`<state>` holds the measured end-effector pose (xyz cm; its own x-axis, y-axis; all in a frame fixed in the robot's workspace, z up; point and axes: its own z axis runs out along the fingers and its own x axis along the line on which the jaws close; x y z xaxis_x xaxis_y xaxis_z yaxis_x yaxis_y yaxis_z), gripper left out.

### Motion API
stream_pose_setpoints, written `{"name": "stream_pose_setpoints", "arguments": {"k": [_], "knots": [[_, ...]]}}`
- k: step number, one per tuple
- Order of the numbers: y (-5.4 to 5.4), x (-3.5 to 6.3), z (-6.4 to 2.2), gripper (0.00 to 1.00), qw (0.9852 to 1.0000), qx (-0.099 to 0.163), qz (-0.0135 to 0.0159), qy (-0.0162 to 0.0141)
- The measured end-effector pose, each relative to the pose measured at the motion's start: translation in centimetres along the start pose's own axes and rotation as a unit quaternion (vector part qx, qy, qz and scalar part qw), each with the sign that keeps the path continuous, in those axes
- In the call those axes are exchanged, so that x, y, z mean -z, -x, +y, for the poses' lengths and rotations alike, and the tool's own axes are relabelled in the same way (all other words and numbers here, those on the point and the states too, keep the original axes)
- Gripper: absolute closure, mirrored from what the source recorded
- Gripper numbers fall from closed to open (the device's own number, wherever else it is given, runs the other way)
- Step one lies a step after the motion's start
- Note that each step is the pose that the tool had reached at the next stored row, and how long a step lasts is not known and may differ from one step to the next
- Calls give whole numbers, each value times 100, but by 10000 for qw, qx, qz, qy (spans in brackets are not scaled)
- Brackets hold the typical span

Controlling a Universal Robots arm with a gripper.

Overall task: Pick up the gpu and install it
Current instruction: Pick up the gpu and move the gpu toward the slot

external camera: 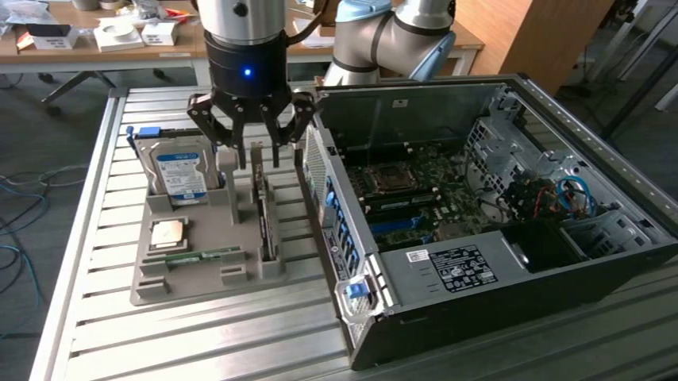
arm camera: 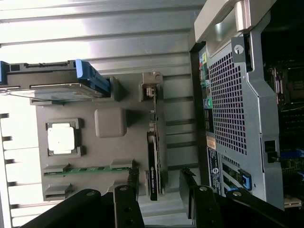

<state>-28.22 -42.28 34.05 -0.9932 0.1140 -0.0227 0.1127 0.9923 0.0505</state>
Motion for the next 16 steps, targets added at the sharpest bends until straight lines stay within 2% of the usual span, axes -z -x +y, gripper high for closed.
{"name": "stream_pose_setpoints", "arguments": {"k": [9,16], "knots": [[-2,-87,-5,53,10000,0,0,-1],[-6,-97,-6,53,10000,0,-1,1]]}}
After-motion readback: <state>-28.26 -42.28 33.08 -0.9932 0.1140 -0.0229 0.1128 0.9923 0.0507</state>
